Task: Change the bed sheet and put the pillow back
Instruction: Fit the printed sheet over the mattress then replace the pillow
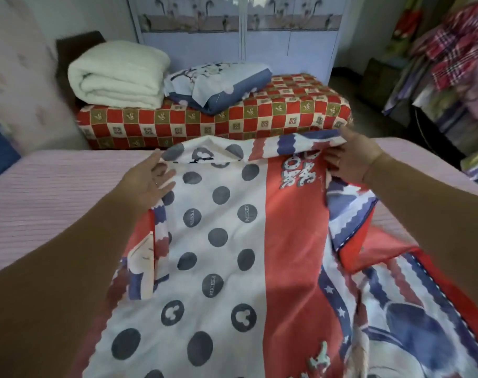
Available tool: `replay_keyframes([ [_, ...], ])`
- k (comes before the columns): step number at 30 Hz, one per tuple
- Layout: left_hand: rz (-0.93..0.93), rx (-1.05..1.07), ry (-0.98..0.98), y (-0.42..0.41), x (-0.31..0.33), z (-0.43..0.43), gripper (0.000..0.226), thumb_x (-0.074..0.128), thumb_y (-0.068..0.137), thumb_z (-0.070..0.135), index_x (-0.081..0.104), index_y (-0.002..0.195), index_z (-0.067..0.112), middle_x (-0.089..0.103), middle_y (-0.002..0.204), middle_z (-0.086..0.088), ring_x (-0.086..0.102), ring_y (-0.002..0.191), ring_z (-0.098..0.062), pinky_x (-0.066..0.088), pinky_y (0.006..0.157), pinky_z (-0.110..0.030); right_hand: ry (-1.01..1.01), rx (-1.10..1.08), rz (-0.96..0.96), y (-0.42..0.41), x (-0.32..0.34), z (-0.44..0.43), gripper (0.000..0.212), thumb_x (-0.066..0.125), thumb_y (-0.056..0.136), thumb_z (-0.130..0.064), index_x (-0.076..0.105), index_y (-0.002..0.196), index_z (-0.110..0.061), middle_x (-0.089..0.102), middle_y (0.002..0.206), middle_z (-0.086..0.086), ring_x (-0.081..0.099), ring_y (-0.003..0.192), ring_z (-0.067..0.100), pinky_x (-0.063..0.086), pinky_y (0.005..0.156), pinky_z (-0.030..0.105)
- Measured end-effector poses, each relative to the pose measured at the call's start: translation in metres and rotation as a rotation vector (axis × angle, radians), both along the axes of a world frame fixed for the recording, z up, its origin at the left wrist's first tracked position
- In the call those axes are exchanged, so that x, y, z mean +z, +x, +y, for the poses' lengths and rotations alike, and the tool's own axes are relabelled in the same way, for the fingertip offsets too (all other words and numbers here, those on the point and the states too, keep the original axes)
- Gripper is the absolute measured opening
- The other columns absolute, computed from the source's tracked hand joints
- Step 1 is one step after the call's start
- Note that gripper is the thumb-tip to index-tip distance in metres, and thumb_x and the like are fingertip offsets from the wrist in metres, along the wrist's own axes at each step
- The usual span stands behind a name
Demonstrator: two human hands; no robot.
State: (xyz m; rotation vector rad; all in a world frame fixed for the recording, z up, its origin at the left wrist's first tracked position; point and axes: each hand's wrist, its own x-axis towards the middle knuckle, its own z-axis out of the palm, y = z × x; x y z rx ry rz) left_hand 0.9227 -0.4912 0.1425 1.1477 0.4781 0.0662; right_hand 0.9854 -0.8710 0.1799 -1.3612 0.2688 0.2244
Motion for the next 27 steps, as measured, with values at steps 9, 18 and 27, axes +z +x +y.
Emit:
replay_keyframes([
  [9,0.194,-0.136,-0.054,-0.045,-0.076,-0.036,0.035,0.050,0.097,0.044,0.054,0.115,0.015,0.059,0.108,-0.005,0.059,0.101,-0.019,0.047,0.095,-0.037,-0.003,0.046,0.224,-0.049,-0.095,-0.005,0.072,0.037,0.093,-0.063,0.040,0.144,-0.012,0.042,0.146,0.003,0.041,0.131,0.020,0.037,0.097,0.042],
  [18,0.226,-0.173,-0.077,-0.128,-0.083,-0.064,0.031,0.049,0.097,0.045,0.058,0.110,0.018,0.061,0.104,0.000,0.041,0.136,-0.035,0.031,0.113,-0.038,0.068,0.005,0.281,-0.152,-0.138,-0.014,0.064,0.035,0.096,-0.055,0.030,0.149,-0.018,0.032,0.154,0.007,0.031,0.142,0.028,0.027,0.110,0.047],
  [27,0.328,-0.074,-0.148,-0.318,-0.085,-0.083,0.036,0.044,0.100,0.034,0.048,0.132,0.018,0.053,0.136,-0.009,0.053,0.118,-0.031,0.041,0.099,-0.043,0.209,-0.013,0.542,-0.369,-0.127,-0.023,0.051,0.042,0.095,-0.053,0.055,0.127,-0.015,0.060,0.120,0.006,0.054,0.109,0.023,0.040,0.090,0.038],
])
